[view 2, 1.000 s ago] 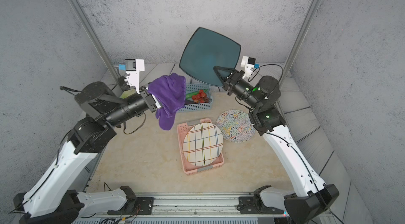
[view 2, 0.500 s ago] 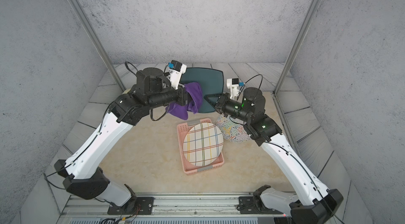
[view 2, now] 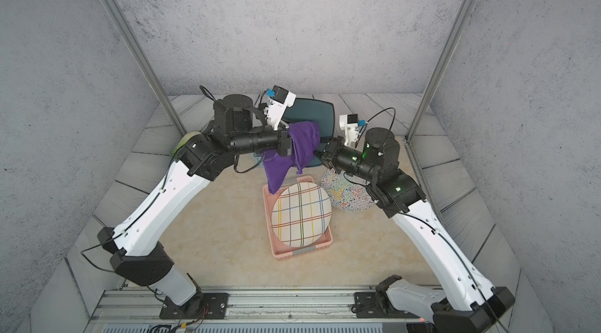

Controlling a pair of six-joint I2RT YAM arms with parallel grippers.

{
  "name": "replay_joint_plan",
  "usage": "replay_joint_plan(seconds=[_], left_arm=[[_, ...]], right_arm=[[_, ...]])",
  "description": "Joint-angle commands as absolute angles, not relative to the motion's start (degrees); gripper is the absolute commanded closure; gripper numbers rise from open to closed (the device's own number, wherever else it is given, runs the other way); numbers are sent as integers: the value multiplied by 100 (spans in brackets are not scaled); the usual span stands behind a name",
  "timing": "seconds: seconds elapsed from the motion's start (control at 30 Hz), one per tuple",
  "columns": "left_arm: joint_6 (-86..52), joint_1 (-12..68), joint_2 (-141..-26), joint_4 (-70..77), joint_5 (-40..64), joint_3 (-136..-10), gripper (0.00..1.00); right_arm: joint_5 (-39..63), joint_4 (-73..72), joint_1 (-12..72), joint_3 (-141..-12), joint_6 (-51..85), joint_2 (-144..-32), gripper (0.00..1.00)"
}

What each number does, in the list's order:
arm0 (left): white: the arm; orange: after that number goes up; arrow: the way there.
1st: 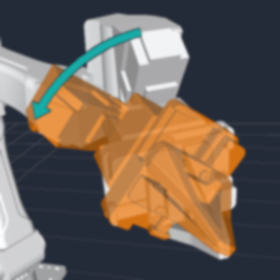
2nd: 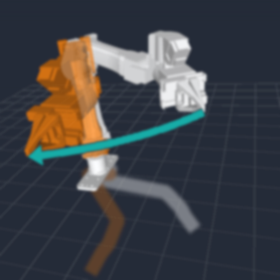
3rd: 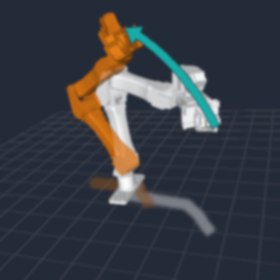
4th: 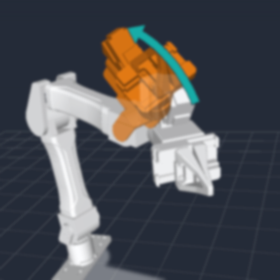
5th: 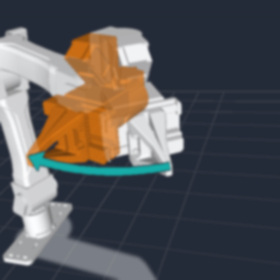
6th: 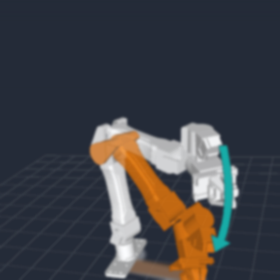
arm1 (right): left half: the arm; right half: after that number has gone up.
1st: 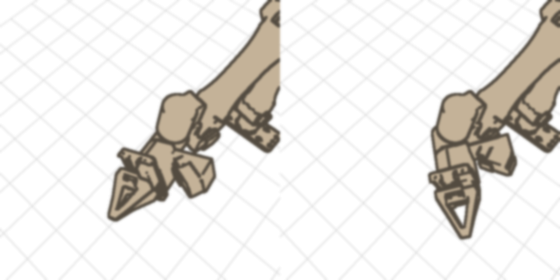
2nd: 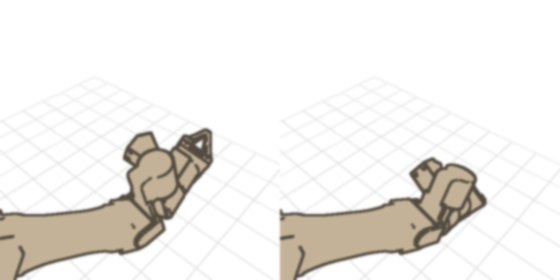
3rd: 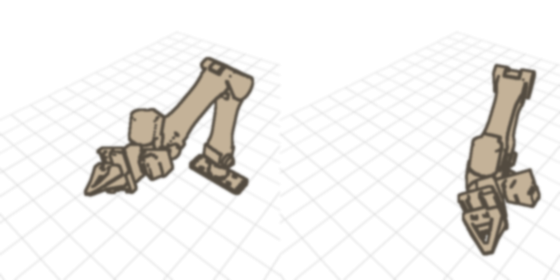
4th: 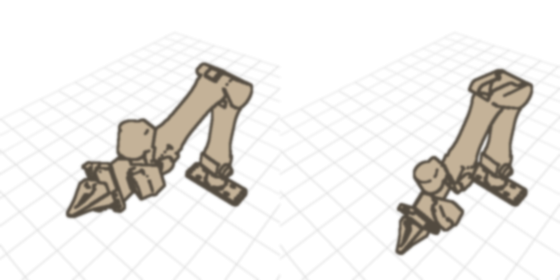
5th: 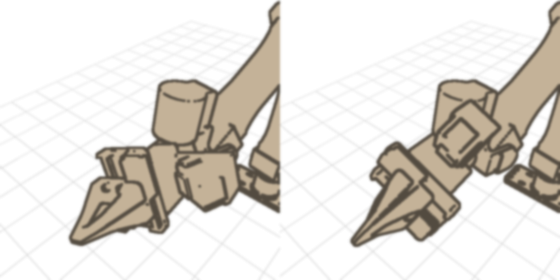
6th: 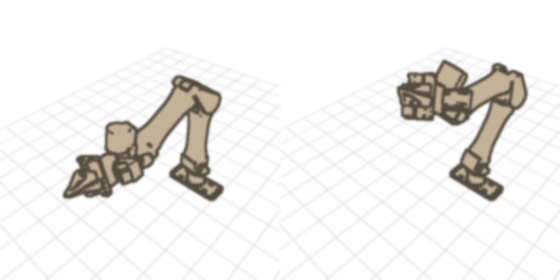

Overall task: Wipe the wet plate dry
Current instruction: Wipe the plate with towel.

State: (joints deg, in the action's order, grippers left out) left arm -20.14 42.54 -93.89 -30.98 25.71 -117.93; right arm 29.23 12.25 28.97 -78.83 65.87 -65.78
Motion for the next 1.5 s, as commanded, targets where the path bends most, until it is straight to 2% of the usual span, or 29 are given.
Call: replay_joint_plan(seconds=[0.0, 0.1, 0.17, 0.23, 0.33, 0.43, 0.57, 0.7, 0.83, 0.9, 1.0, 1.27, 1.37, 1.47], left_arm=[[-2523, 3709, -9439, -2981, 2618, -11959, 100], [-2322, 3774, -9909, -3576, 2788, -12981, 100], [-2110, 4063, -10103, -3809, 2790, -13174, 100], [-1915, 4511, -10107, -3896, 2666, -12914, 100], [-2479, 4664, -9600, -2945, 2734, -11877, 100], [-3393, 4246, -8840, -1544, 2857, -10783, 100], [-4087, 3347, -8143, -1092, 3215, -10310, 100], [-4441, 2789, -7645, -812, 3565, -9754, 100], [-5014, 2760, -7531, 9, 3738, -9272, 100], [-5511, 2779, -7643, 599, 3818, -9187, 100], [-5831, 2907, -7826, 901, 3827, -9476, 100], [-6548, 3674, -8214, 1897, 3735, -9833, 100], [-6615, 4040, -8246, 2097, 3665, -9766, 100], [-6638, 3965, -8023, 2256, 3424, -9643, 100]], right_arm=[[3449, 54, 2999, -8038, 6431, -6191, 100], [3595, 16, 3341, -7555, 6438, -6002, 100], [3396, -155, 3480, -7454, 6425, -5923, 100], [3134, 38, 3431, -7752, 6234, -5939, 100], [2957, 588, 3153, -8463, 6079, -6137, 100], [2927, 644, 2625, -8472, 6549, -6105, 100], [2857, 817, 2121, -8207, 6767, -5741, 100], [2925, -56, 2065, -7659, 7465, -5385, 100], [2930, -2179, 2067, -7130, 8670, -5443, 100], [3244, -2579, 2082, -7297, 9049, -5723, 100], [3622, -2755, 2284, -7447, 9203, -6089, 100], [3143, -3277, 3297, -7382, 9002, -6580, 100], [2749, -3522, 3222, -7503, 9087, -6776, 100], [2704, -3284, 2873, -7684, 9076, -6863, 100]])
